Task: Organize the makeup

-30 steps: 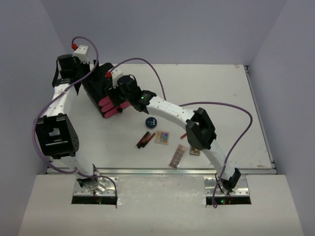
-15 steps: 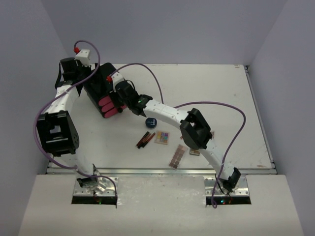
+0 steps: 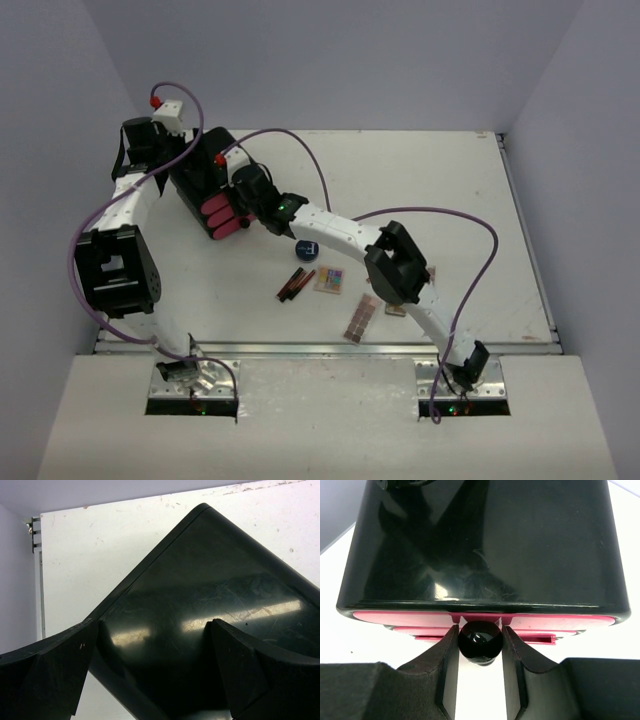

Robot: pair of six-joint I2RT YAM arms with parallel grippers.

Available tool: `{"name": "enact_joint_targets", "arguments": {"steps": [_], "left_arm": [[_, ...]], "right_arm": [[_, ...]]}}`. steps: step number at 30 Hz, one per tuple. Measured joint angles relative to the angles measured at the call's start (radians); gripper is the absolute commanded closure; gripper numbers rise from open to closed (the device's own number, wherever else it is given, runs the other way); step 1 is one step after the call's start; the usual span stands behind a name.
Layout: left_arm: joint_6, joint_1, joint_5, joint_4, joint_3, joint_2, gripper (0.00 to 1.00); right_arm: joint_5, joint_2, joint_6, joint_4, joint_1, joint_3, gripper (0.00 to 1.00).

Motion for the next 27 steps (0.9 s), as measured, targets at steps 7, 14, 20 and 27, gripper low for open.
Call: {"name": "enact_joint_targets", "arguments": {"steps": [7, 14, 20, 27], "left_arm": [[0.0, 0.0, -0.004, 0.0, 0.0, 0.0, 0.04], [0.0, 0.0, -0.014, 0.002, 0.0, 0.0, 0.04], [0.0, 0.0, -0.025, 0.006, 0.0, 0.001, 0.03], [-0.001, 0.0, -0.03, 0.006, 0.0, 0.001, 0.0]], "right_arm": [[-0.013, -0.115, -0.001, 0.07, 0.011, -0.197, 1.0], [-0.009, -0.356, -0.004, 0.11, 0.043, -0.54, 1.0], [-0.02, -0.398, -0.012, 0.124, 0.048, -0.618, 0.4], [-0.073, -0.407, -0.026, 0.101, 0.048, -0.624, 0.01]]}}
